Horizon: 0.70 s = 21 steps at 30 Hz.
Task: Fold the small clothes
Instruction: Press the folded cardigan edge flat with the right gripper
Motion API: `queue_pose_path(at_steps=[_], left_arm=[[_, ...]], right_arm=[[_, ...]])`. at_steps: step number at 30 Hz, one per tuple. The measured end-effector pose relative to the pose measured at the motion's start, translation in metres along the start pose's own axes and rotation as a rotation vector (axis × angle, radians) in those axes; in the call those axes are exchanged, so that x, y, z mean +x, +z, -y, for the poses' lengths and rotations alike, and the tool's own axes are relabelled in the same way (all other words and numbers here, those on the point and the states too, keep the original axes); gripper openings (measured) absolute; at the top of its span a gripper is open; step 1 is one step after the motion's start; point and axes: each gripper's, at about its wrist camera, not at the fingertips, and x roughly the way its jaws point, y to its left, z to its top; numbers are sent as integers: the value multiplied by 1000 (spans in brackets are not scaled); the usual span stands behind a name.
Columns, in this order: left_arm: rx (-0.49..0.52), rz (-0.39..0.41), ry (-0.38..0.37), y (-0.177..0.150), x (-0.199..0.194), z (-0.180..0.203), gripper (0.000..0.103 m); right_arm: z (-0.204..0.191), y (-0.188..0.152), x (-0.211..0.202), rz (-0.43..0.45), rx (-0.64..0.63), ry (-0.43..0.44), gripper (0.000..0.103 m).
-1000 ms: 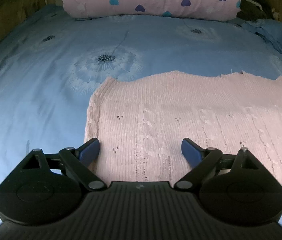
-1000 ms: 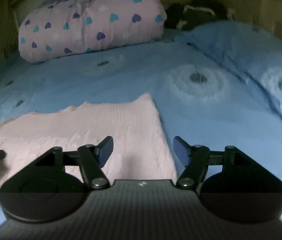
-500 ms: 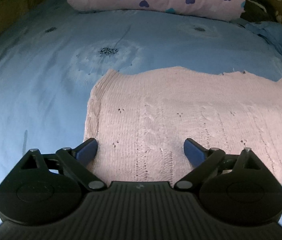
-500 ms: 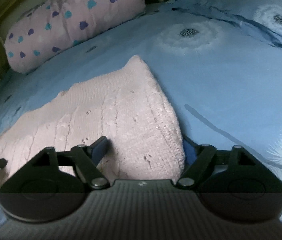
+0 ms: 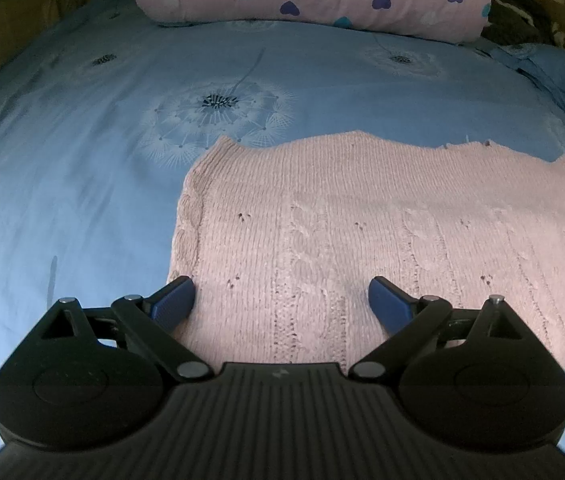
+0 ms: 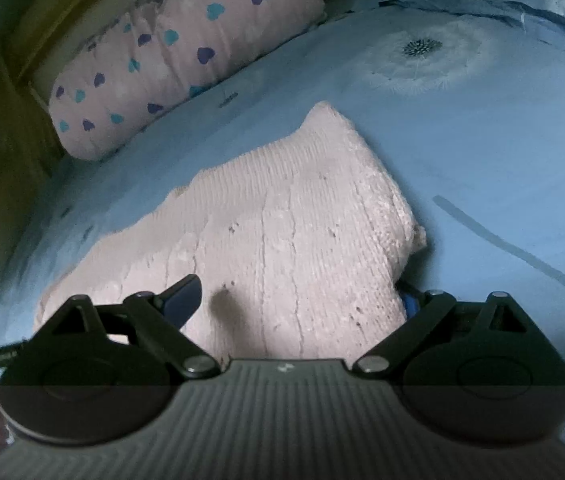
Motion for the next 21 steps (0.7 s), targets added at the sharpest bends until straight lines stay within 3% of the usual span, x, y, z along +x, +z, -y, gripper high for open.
queue_pose_path(at_steps=[13,15,18,19,20,21], left_arm=[[-4,-2,-3,-1,-4,1,97],[-8,-3,-7,0,-4,0,97],[-11,-5,-10,1,-5,0,97],[-12,-5,-11,1,-5,0,97],[-12,-6,-12,1,-5,0,97],[-12,-6,-13,1,-5,0,97]], right_arm=[[10,2,8,36,38,79,95],[13,3,6,44,60,78,85],[19,4,6,53,99,54,58],[22,5,6,53,116,45,42],[26,6,6,51,138,36,35],[31,6,6,47,173,53,33]])
